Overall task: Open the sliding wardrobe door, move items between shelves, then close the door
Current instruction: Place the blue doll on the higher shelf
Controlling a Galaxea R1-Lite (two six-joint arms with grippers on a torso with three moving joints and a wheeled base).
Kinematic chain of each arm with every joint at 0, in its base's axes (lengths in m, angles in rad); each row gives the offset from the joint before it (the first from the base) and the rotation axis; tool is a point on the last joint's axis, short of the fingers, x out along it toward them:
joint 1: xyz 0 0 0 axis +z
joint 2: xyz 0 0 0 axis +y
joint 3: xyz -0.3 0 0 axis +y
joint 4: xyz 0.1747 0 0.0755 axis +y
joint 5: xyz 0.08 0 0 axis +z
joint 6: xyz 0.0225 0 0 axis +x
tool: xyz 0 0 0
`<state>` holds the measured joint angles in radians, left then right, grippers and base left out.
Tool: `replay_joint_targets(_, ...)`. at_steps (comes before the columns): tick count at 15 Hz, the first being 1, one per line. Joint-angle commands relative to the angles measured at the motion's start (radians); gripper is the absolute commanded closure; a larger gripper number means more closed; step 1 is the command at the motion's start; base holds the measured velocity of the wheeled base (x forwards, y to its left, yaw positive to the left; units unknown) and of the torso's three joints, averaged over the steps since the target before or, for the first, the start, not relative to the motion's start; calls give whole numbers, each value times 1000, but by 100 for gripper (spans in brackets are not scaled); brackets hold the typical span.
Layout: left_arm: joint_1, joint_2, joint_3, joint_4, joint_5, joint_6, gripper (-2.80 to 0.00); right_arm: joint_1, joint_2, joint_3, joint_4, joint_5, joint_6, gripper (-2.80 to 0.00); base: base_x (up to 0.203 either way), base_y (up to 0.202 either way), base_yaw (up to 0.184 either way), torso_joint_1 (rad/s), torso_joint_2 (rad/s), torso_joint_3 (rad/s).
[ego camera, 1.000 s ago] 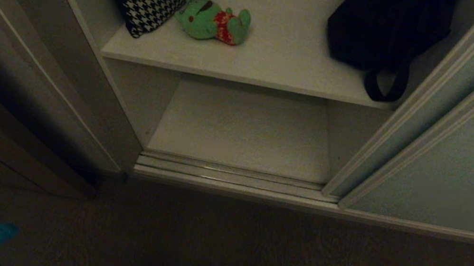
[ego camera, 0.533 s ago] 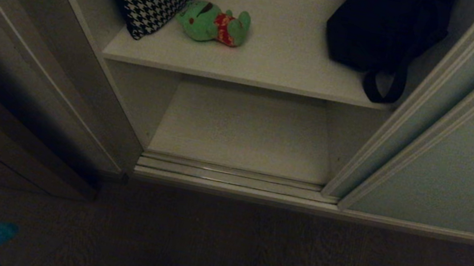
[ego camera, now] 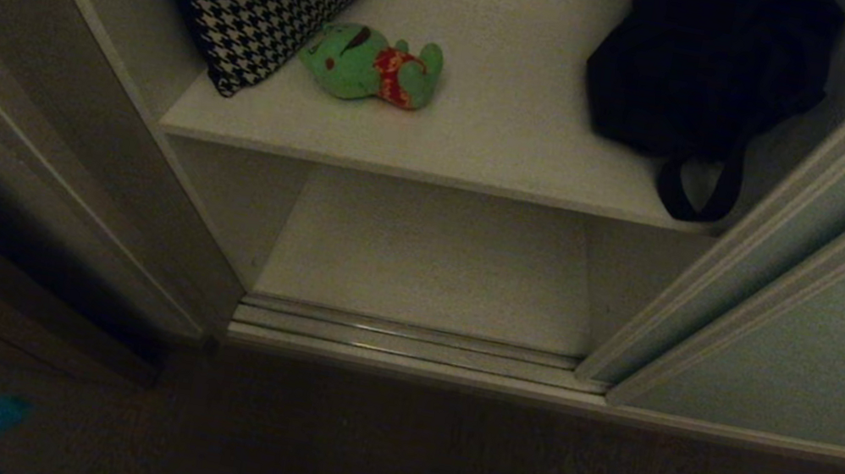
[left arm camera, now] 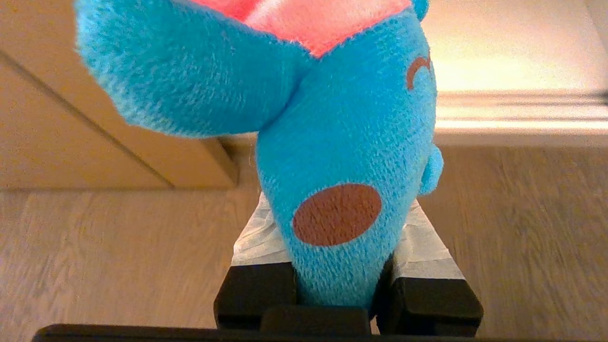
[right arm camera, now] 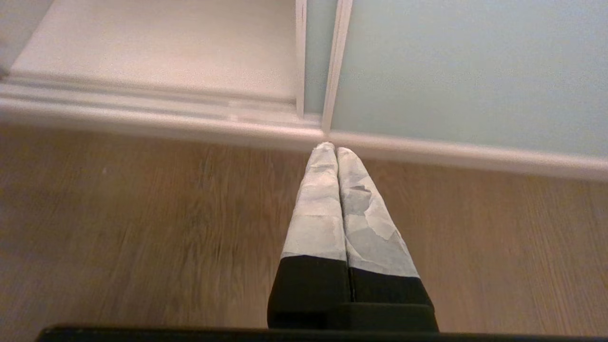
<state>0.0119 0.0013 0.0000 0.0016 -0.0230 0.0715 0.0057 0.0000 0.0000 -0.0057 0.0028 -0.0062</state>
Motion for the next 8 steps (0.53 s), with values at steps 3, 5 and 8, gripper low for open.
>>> replay_joint_targets(3, 0, 2, 0, 0, 0, 1, 0, 0, -3, 0, 0, 0, 0, 0, 196, 0, 0, 2, 0, 2)
replay_joint_targets(5, 0, 2, 0, 0, 0, 1, 0, 0, -3, 0, 0, 0, 0, 0, 196, 0, 2, 3, 3, 1)
replay_joint_targets(8, 0, 2, 0, 0, 0, -2, 0, 0, -3, 0, 0, 0, 0, 0, 195, 0, 2, 5, 2, 3)
